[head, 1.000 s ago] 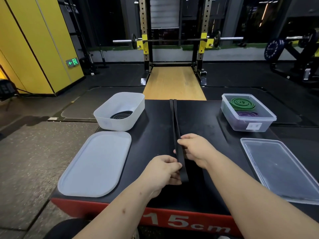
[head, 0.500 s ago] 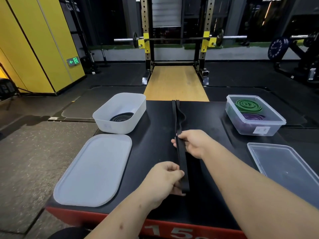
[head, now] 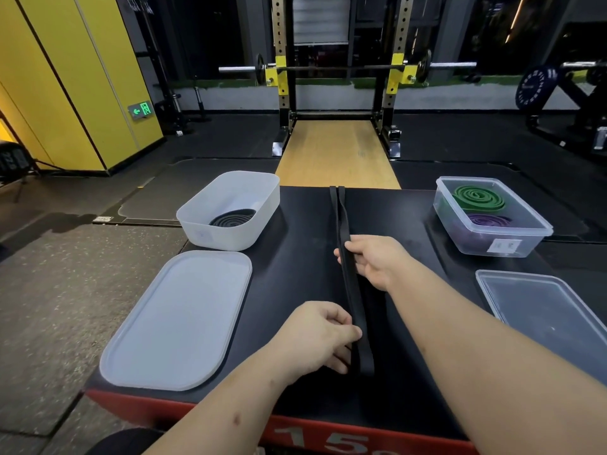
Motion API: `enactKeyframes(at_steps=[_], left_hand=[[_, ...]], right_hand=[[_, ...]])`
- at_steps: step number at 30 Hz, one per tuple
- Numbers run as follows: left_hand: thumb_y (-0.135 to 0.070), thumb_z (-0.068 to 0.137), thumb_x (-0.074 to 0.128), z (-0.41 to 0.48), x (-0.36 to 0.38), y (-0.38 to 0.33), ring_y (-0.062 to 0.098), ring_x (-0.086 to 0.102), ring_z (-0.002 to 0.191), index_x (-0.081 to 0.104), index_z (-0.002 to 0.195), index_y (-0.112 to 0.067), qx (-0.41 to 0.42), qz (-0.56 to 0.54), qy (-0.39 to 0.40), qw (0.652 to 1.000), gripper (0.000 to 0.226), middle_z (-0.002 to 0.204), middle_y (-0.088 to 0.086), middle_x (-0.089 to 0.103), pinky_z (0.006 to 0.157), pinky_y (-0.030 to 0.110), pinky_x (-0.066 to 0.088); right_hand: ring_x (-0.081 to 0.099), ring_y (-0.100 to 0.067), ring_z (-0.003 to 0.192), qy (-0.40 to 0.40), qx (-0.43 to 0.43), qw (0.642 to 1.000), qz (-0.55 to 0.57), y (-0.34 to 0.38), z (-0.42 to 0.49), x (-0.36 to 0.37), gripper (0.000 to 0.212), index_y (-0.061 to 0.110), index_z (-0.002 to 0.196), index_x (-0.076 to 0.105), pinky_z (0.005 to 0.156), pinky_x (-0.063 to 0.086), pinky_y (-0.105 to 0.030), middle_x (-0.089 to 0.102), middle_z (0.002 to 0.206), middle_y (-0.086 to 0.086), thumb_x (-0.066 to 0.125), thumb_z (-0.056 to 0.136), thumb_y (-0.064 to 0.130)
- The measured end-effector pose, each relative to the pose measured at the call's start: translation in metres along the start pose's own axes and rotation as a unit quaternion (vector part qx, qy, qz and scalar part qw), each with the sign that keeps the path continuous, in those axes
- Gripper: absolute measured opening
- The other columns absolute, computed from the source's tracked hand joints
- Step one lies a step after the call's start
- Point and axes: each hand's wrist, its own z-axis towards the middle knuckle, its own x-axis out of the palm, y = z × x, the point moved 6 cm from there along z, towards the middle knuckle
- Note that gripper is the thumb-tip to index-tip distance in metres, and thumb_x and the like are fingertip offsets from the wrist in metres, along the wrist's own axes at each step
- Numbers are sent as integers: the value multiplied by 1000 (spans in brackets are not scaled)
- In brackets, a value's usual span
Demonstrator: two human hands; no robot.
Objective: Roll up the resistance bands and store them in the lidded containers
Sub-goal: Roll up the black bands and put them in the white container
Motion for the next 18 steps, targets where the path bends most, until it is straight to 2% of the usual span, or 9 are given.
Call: enactKeyframes(at_steps=[2, 4, 6, 8, 11, 14, 16, 18], left_hand=[[-37, 84, 75, 4, -5, -6, 12, 62, 57, 73, 84, -19, 12, 140, -22, 990, 18, 71, -4, 74, 62, 30, 54], [-50, 76, 74, 14, -14, -11, 6, 64, 61, 75, 78, -27, 18, 220, -51, 974, 23, 73, -10, 74, 62, 27, 53], [-55, 74, 73, 29, -27, -15, 6, 65, 62, 74, 80, -31, 14, 195, -104, 975, 25, 74, -10, 74, 62, 25, 51], [-55, 76, 71, 44, -39, -20, 10, 68, 66, 72, 91, -31, 16, 140, -166, 976, 29, 78, -8, 74, 68, 28, 57], [-50, 84, 71, 68, -40, -26, 15, 74, 73, 68, 100, -24, 31, 63, -182, 981, 31, 79, -2, 75, 76, 40, 63], [-42, 91, 70, 85, -27, -33, 13, 71, 61, 68, 87, -14, 41, 70, -156, 984, 29, 73, 1, 72, 65, 29, 60], [-38, 93, 69, 91, -23, -32, 12, 63, 48, 62, 76, -10, 44, 86, -163, 982, 33, 63, 2, 66, 52, 20, 50], [-35, 93, 68, 93, -23, -28, 11, 56, 42, 62, 73, -11, 47, 84, -160, 982, 32, 58, 1, 61, 44, 17, 43]], right_hand=[[74, -26, 89, -4, -10, 1000, -8, 4, -1, -2, 18, 8, 94, 61, 80, 61, -36, 73, 99, -18, 55, 101, -7], [74, -26, 89, -6, -15, 1000, -7, 6, -2, -4, 14, 6, 98, 61, 77, 62, -35, 72, 100, -17, 56, 101, -7], [75, -27, 92, -1, -17, 1000, -5, 5, -1, -6, 13, 3, 109, 61, 81, 62, -38, 73, 100, -17, 57, 101, -6], [76, -29, 94, 4, -18, 1000, -1, 4, -2, -6, 19, 4, 117, 59, 86, 62, -41, 74, 97, -18, 58, 100, -5], [77, -27, 95, 21, -28, 999, 12, 4, -5, -4, 22, 2, 120, 60, 82, 62, -39, 75, 102, -19, 60, 100, -4], [78, -28, 94, 30, -32, 999, 18, 3, -3, -4, 20, 5, 116, 64, 69, 61, -32, 75, 107, -20, 64, 97, -3], [78, -30, 94, 31, -20, 999, 14, 1, 4, -7, 22, 2, 117, 65, 69, 60, -33, 77, 106, -21, 64, 96, -2], [78, -32, 91, 25, 5, 1000, 6, -2, 13, -10, 17, -2, 113, 67, 72, 60, -37, 78, 99, -19, 62, 97, 1]])
